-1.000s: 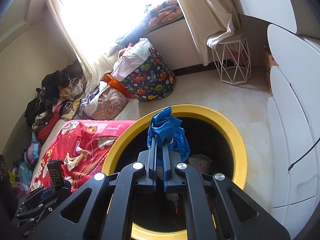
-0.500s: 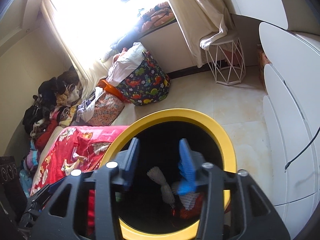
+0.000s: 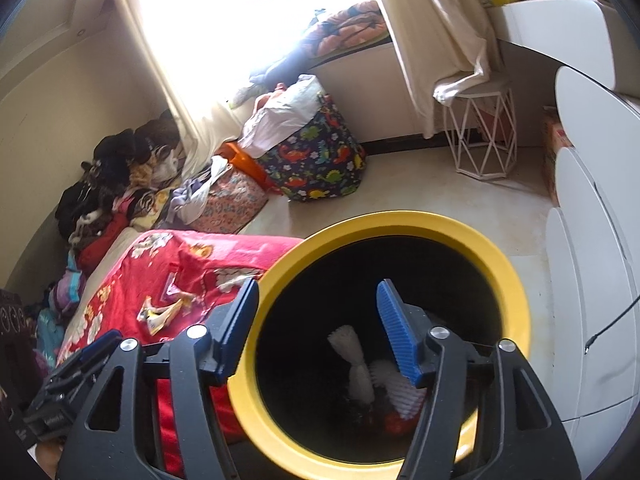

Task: Collect trash
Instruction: 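Withdraw both open tools from the bin and move them over the bed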

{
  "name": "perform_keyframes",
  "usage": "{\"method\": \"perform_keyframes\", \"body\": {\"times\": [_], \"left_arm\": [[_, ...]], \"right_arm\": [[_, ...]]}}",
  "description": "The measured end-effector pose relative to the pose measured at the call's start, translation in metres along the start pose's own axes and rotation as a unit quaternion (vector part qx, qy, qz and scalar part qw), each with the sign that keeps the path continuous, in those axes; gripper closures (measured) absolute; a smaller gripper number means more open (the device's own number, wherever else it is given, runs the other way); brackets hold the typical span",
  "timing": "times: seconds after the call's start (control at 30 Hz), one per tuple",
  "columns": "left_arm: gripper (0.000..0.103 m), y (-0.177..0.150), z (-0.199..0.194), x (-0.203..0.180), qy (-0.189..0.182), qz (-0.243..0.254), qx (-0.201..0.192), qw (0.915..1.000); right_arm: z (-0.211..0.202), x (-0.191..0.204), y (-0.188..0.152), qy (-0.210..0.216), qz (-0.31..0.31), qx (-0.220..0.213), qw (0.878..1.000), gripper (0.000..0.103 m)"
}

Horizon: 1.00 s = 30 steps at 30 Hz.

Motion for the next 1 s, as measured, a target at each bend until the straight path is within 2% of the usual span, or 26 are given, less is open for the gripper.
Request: {"method": "perform_keyframes", "body": {"times": [0.2,0.53,1.0], "left_arm": [[0.01,-0.002,-0.012,0.026,0.025,-0.016,-0.008,0.9995],[0.01,-0.013,-0.028,0.069,0.071,-0.041,-0.012,0.9965],[0.01,-0.053,-0.041,0.152,0.135,-0.116,0.019,0.9838]], "right_arm": [[0.003,0.019,-0.006,0.006,-0.018,0.005,1.0,0.035],[0.02,0.055,-0.018,0.024,-0.049,0.03,0.998,0.034],[0.074,0.14,-0.046,0.07,-0.1,0.083,0.989,0.031]]}}
Point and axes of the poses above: each gripper's, at about its wrist camera, not at the fingertips, and z roughly the way its jaws point, x to its left, y to its top, the point moved 6 cm from there along z, roughly the way its jaws point, and after that the axes turned 12 degrees about z, right-handed, at the moved point
